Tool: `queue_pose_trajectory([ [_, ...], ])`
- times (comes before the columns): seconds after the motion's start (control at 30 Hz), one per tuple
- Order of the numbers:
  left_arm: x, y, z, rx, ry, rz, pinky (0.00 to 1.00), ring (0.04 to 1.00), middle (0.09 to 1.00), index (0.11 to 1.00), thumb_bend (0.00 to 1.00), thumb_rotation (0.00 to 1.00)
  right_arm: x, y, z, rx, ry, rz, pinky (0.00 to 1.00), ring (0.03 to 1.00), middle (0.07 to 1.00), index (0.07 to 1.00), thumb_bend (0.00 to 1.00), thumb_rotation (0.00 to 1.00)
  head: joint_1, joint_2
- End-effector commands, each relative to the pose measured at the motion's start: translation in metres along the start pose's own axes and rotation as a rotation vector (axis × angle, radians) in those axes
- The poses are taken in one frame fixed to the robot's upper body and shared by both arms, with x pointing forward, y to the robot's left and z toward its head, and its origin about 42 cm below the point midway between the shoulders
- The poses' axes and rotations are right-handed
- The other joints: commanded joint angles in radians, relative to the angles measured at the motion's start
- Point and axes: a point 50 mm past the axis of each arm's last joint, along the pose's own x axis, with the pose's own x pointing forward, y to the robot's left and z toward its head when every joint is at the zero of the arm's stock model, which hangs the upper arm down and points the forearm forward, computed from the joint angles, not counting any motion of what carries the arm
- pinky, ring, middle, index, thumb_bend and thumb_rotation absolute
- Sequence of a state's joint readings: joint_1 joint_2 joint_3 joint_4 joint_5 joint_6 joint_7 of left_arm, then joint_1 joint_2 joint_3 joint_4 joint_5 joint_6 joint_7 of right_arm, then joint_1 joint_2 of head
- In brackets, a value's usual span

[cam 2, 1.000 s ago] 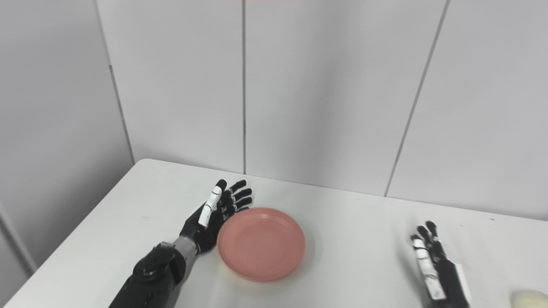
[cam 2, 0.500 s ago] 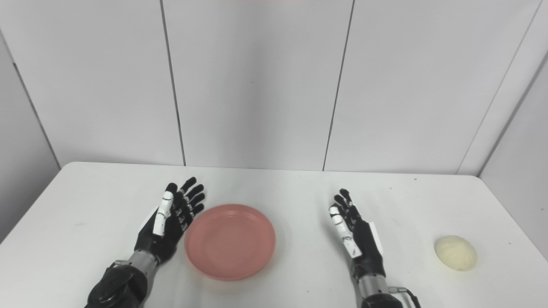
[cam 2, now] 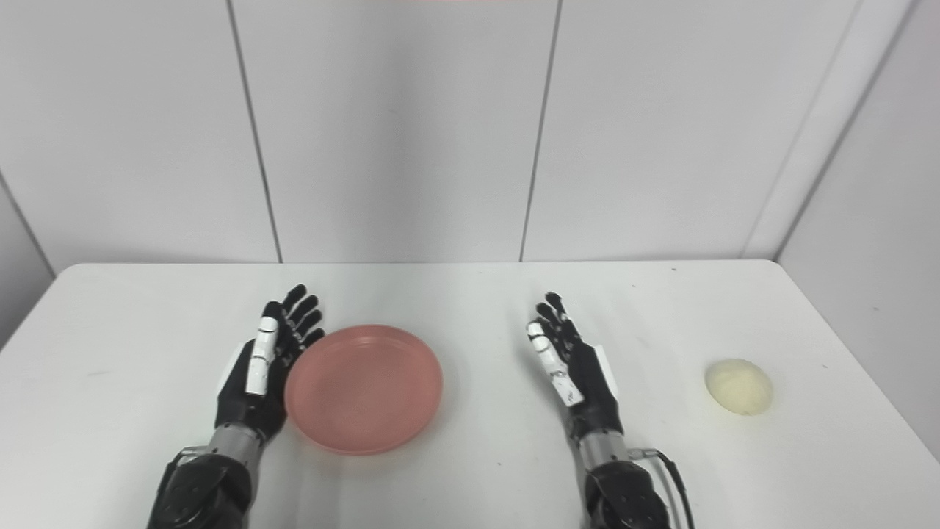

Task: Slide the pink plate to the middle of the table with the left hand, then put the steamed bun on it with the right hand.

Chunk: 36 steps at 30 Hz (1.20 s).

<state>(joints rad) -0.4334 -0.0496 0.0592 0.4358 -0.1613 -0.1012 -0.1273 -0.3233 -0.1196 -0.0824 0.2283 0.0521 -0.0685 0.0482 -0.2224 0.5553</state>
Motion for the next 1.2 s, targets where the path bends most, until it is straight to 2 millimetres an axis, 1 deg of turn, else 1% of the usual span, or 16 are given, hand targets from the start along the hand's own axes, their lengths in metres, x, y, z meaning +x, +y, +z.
queue_pose_trajectory([
  [0.0,-0.003,-0.004,0.003,0.011,-0.035,-0.003,0.92,0.948,0.944,0.915,0.62,0.93,0.010,0.002,0.021,-0.003,-0.067,-0.002,0.95,0.917,0.925,0.952,0.67,0.77,0.002,0.003],
  [0.13,-0.006,-0.006,0.002,0.002,-0.029,-0.011,0.92,0.949,0.950,0.919,0.61,0.92,0.011,-0.003,0.031,0.003,-0.086,-0.027,0.98,0.932,0.932,0.956,0.65,0.72,-0.003,0.009],
  [0.3,-0.010,-0.013,0.002,0.004,-0.015,-0.057,0.97,0.979,0.976,0.961,0.60,0.99,0.014,-0.014,0.044,-0.031,-0.117,-0.060,1.00,0.915,0.926,0.951,0.67,0.71,-0.004,0.011],
  [0.33,-0.011,-0.014,0.002,0.000,-0.014,-0.058,0.97,0.977,0.974,0.961,0.59,1.00,0.014,-0.016,0.047,-0.037,-0.123,-0.067,1.00,0.912,0.928,0.951,0.66,0.71,-0.004,0.011],
  [0.6,-0.012,-0.023,-0.001,-0.017,0.005,-0.063,1.00,0.987,0.990,0.972,0.62,1.00,0.021,-0.055,0.079,-0.148,-0.208,-0.159,0.96,0.916,0.924,0.948,0.59,0.69,-0.009,0.004],
  [0.67,-0.013,-0.026,-0.001,-0.027,0.010,-0.077,1.00,0.989,0.991,0.970,0.63,1.00,0.021,-0.069,0.090,-0.192,-0.214,-0.195,0.97,0.916,0.915,0.946,0.57,0.65,-0.007,0.002],
  [0.8,-0.014,-0.032,-0.002,-0.072,0.031,-0.095,1.00,1.000,0.998,0.973,0.62,1.00,0.019,-0.092,0.110,-0.301,-0.209,-0.242,0.86,0.899,0.894,0.925,0.57,0.55,-0.015,-0.003],
  [0.9,-0.015,-0.033,-0.002,-0.074,0.038,-0.102,1.00,1.000,0.997,0.975,0.62,1.00,0.016,-0.107,0.121,-0.387,-0.183,-0.243,0.83,0.894,0.891,0.924,0.58,0.51,-0.063,-0.017],
  [0.93,-0.015,-0.032,-0.002,-0.072,0.040,-0.105,1.00,1.000,0.997,0.978,0.61,1.00,0.015,-0.113,0.125,-0.458,-0.170,-0.247,0.81,0.883,0.883,0.917,0.59,0.52,-0.070,-0.019],
  [0.97,-0.015,-0.029,-0.002,-0.070,0.042,-0.107,1.00,1.000,1.000,0.984,0.61,1.00,0.013,-0.118,0.130,-0.529,-0.158,-0.249,0.79,0.862,0.867,0.901,0.61,0.54,-0.116,-0.027],
  [1.0,-0.016,-0.028,-0.002,-0.068,0.044,-0.107,1.00,1.000,1.000,0.985,0.61,1.00,0.013,-0.123,0.134,-0.579,-0.144,-0.252,0.79,0.859,0.865,0.898,0.61,0.54,-0.116,-0.027],
  [1.03,-0.016,-0.025,-0.001,-0.066,0.043,-0.107,1.00,1.000,1.000,0.987,0.60,1.00,0.012,-0.126,0.137,-0.603,-0.125,-0.259,0.78,0.850,0.860,0.889,0.62,0.51,-0.161,-0.035],
  [1.07,-0.016,-0.022,-0.001,-0.064,0.042,-0.107,1.00,1.000,1.000,0.988,0.60,1.00,0.012,-0.129,0.139,-0.618,-0.107,-0.268,0.78,0.844,0.855,0.880,0.64,0.48,-0.167,-0.036],
  [1.1,-0.016,-0.019,0.000,-0.064,0.041,-0.105,1.00,1.000,1.000,0.989,0.59,1.00,0.012,-0.132,0.141,-0.631,-0.088,-0.278,0.77,0.837,0.848,0.869,0.66,0.45,-0.196,-0.041],
  [1.13,-0.017,-0.017,0.000,-0.064,0.040,-0.102,1.00,1.000,0.999,0.987,0.59,1.00,0.011,-0.135,0.144,-0.654,-0.062,-0.284,0.77,0.834,0.841,0.864,0.68,0.44,-0.201,-0.041],
  [1.17,-0.017,-0.014,0.002,-0.064,0.038,-0.104,1.00,1.000,0.997,0.984,0.58,1.00,0.010,-0.137,0.147,-0.671,-0.032,-0.293,0.78,0.836,0.835,0.864,0.69,0.44,-0.227,-0.047],
])
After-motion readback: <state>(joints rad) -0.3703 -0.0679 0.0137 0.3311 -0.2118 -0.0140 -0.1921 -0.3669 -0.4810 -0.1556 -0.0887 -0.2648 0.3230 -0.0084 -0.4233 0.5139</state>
